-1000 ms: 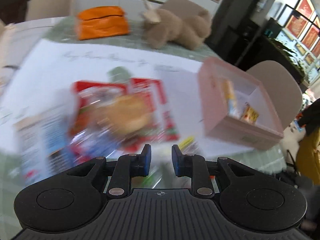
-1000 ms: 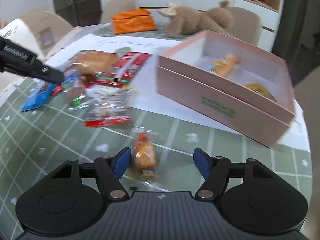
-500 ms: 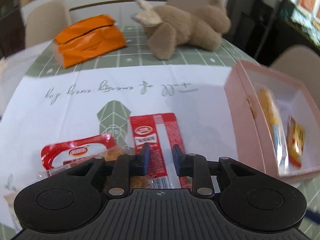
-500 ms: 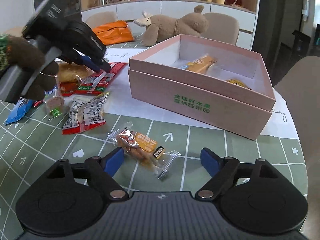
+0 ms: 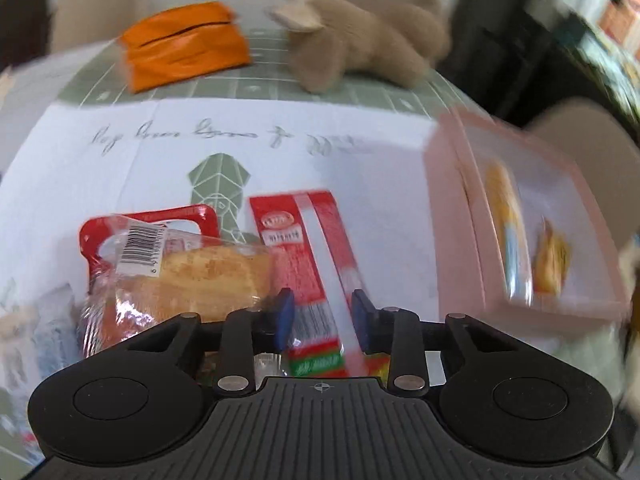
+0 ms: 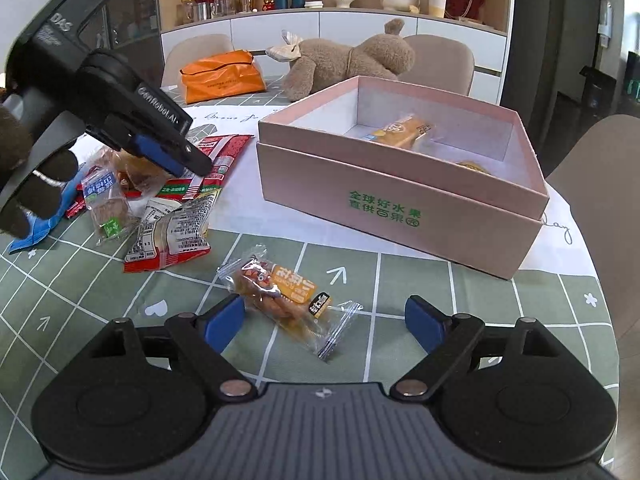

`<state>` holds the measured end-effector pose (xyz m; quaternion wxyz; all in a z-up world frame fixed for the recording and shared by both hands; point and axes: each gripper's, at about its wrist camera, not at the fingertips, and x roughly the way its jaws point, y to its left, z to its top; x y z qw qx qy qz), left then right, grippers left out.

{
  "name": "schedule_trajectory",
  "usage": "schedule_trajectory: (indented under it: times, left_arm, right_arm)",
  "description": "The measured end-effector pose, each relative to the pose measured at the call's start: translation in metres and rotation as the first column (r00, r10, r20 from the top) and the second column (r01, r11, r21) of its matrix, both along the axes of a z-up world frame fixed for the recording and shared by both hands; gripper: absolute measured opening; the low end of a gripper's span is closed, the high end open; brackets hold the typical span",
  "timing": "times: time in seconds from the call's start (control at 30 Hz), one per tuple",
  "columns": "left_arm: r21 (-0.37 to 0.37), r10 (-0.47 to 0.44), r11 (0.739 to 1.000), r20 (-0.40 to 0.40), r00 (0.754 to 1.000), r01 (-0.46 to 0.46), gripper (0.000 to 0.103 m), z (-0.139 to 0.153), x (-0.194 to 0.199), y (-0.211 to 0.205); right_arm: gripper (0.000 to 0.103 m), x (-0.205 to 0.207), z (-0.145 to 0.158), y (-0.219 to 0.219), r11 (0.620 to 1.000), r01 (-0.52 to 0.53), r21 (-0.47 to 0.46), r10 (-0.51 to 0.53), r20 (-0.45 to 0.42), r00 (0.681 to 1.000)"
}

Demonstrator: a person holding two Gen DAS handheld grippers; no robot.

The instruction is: Organize snacks

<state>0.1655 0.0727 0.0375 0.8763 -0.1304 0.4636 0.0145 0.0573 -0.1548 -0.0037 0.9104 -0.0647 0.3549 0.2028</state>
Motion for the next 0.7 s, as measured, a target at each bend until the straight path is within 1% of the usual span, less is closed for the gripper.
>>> schedule_trajectory:
  times: [0.03,0.07,0.1,0.13,0.2,0.23,0.27,0.3,0.33,0.43,0.53,0.7]
  left_arm:
    - [-0.037,0.023,0.999,-0.003,1.0,-0.023,0.035,-0.001,0.005,0.002]
    - [-0.052,0.033,0.998,-0.002,0.999,-0.033,0.036,-0.002,0.01,0.001]
    - [-0.037,0.031,0.999,-0.001,1.0,-0.031,0.036,-0.002,0.017,-0.002]
    - [0.003,0.019,1.0,0.003,1.0,-0.019,0.036,-0.001,0.022,-0.007]
    - [0.109,-0.005,0.994,0.001,1.0,0.005,0.038,-0.001,0.034,-0.014]
    - [0.156,-0.011,0.988,0.002,1.0,0.011,0.035,-0.002,0.038,-0.017]
    - [0.202,-0.012,0.979,0.002,1.0,0.011,0.036,-0.002,0.039,-0.018]
    - [0.235,-0.002,0.972,-0.007,1.0,0.004,0.041,-0.003,0.04,-0.018]
    - [0.236,0.008,0.972,-0.007,1.0,-0.006,0.043,-0.005,0.04,-0.015]
    - [0.198,0.029,0.98,-0.005,1.0,-0.028,0.042,-0.005,0.037,-0.007]
    - [0.157,0.018,0.988,-0.02,1.0,-0.015,0.043,-0.004,0.038,-0.007]
    - [0.14,-0.001,0.99,-0.024,1.0,0.005,0.043,-0.007,0.039,-0.012]
  right_arm:
    - [0.088,0.0,0.0,0.0,1.0,-0.001,0.0,0.001,0.0,1.0]
    - [0.089,0.001,0.0,0.0,1.0,-0.003,0.0,0.003,-0.001,1.0]
    - [0.089,0.001,0.0,0.0,1.0,-0.003,0.0,0.003,-0.001,1.0]
    - [0.089,0.001,0.0,0.0,1.0,-0.003,0.0,0.003,-0.001,1.0]
    - [0.09,0.001,0.0,0.0,1.0,-0.002,0.0,0.002,-0.001,1.0]
    - [0.09,0.001,-0.001,0.0,1.0,-0.002,0.0,0.002,-0.001,1.0]
    - [0.091,0.001,-0.001,0.001,1.0,-0.004,0.0,0.004,-0.002,1.0]
    - [0.091,0.002,-0.001,0.001,1.0,-0.007,-0.001,0.007,-0.002,1.0]
    - [0.091,0.002,-0.001,0.001,1.0,-0.008,-0.001,0.008,-0.003,1.0]
    - [0.092,0.002,-0.001,0.001,1.0,-0.01,0.0,0.01,-0.003,1.0]
    - [0.096,0.003,-0.002,0.003,1.0,-0.019,-0.002,0.018,-0.007,1.0]
    - [0.097,0.003,-0.002,0.005,1.0,-0.022,-0.004,0.022,-0.009,1.0]
